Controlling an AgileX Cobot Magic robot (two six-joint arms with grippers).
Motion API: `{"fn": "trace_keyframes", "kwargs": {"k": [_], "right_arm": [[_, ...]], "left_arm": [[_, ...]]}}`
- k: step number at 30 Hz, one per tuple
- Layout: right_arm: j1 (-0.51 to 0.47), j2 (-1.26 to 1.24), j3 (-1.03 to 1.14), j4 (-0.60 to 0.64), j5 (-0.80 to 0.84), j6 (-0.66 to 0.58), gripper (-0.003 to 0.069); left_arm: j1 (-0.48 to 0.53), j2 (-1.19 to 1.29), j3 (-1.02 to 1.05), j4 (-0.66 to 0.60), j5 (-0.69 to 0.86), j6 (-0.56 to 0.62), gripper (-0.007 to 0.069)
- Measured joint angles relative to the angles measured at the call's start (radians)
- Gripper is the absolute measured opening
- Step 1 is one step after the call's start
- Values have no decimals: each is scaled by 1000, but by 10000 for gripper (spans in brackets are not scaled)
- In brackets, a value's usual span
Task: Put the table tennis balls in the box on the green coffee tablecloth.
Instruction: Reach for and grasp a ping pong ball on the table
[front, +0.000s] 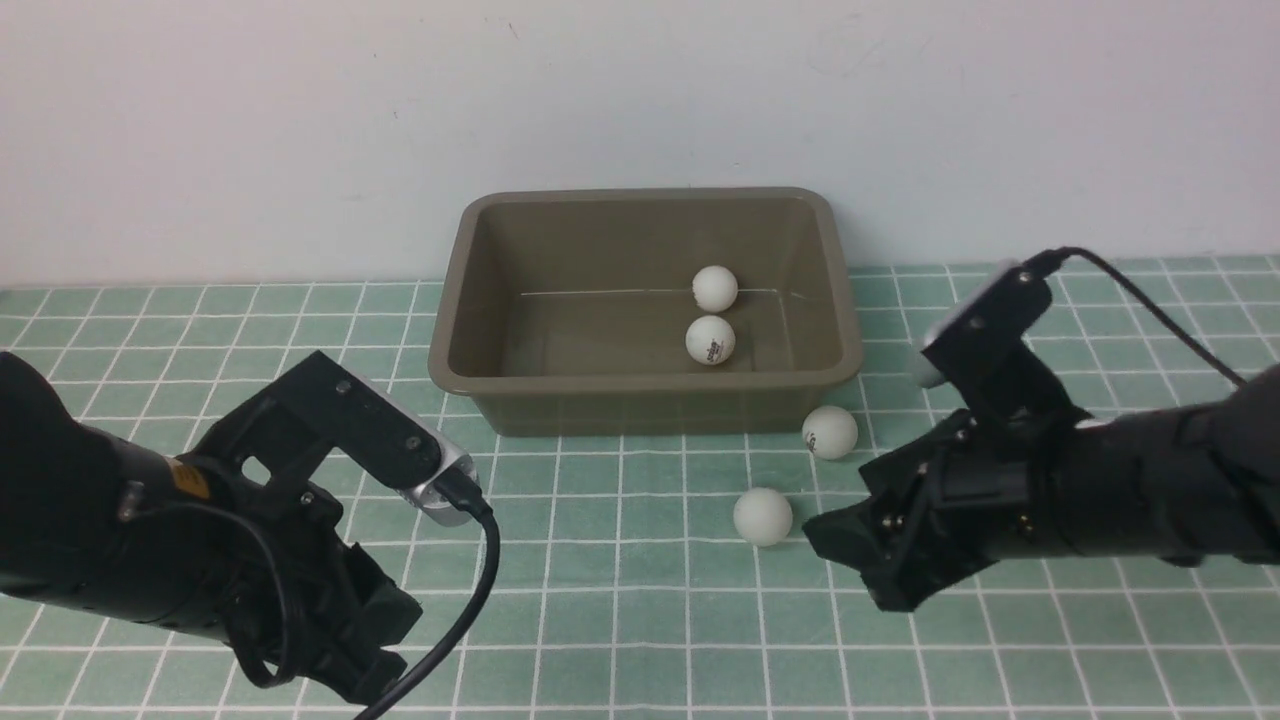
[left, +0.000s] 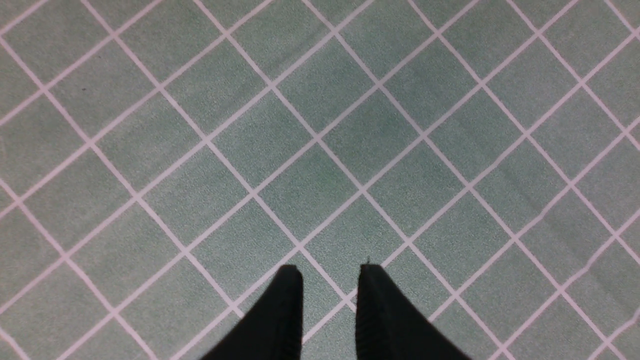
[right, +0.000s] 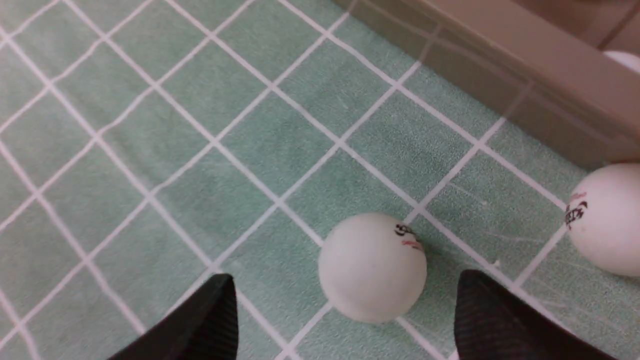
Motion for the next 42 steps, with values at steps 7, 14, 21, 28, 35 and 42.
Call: {"fn": "trace_keyframes", "kwargs": {"k": [7,14,21,28,35,42], "right_arm": [[19,45,-22,4,-5,-23,531],[39,100,-63,15,-15,-27,531],[40,155,-83,25,-26,-29,512],[40,74,-83,-9,9,-27,361],[40,-152,-83,-93,141,7,360],[40,-146,-149,-83,42,7,360]], "left_arm": [[0,0,0,-8,0,0,143],[0,0,0,-18,0,0,143],[0,0,0,-20,0,0,143],[0,0,0,-21,0,1,143],[0,0,0,-21,0,8,143],[0,0,0,-22,0,14,143]]}}
